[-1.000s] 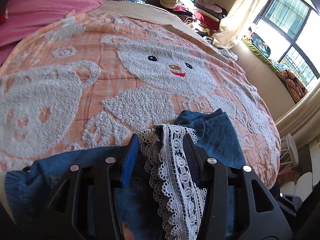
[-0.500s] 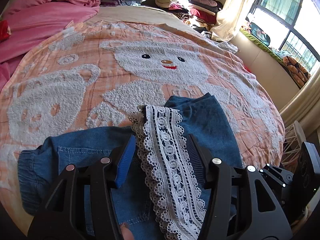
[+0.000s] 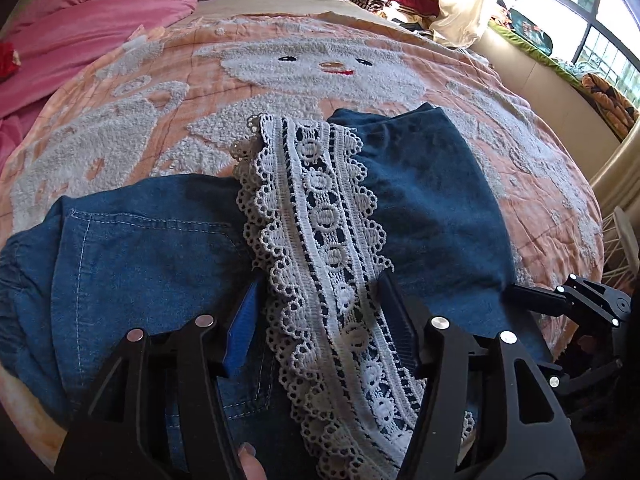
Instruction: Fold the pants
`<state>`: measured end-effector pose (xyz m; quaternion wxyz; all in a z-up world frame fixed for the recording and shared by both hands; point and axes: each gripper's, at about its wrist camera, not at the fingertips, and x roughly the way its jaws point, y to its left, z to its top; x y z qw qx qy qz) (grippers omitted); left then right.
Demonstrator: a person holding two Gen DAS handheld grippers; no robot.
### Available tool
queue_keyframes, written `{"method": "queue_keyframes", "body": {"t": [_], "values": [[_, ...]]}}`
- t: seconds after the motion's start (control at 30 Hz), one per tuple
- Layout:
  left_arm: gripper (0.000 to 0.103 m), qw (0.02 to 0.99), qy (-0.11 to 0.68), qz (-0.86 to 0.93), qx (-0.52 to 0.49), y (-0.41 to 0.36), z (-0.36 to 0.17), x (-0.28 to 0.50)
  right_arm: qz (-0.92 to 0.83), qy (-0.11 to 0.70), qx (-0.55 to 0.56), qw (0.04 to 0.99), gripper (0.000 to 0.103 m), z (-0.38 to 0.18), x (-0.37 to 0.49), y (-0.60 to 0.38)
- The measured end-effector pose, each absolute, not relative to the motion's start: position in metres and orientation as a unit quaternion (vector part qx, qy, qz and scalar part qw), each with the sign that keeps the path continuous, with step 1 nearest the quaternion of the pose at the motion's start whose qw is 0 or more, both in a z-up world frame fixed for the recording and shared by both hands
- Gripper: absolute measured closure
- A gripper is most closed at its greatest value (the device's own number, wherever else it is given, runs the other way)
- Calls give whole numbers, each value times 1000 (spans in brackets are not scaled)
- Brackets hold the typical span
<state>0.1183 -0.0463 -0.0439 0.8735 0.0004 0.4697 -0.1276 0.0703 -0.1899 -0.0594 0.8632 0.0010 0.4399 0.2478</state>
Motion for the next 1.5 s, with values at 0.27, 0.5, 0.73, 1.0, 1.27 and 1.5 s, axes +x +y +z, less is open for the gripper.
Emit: {"method": "queue_keyframes", "body": {"t": [0.27,0.5,0.73,1.0,1.27,1.5], "values": [[52,886,446,-122,-30,-25,-15,84,233,401,16,886,41,-19,79,-217],[52,883,453,-115,-46,-20,-15,44,245,390,-25,887,37,0,122,-195],[52,882,461,-96,-30,-17,-27,27,294,405,-26,866,37,0,151,-145],[45,894,442,-41,-60,32,-7,13,354,401,-72,842,34,11,156,-80],[38,892,439,-2,-111,72,-12,8,338,401,-54,850,34,10,174,-78],[35,891,435,10,-130,88,-12,7,318,472,-67,820,21,-43,201,-67]]}}
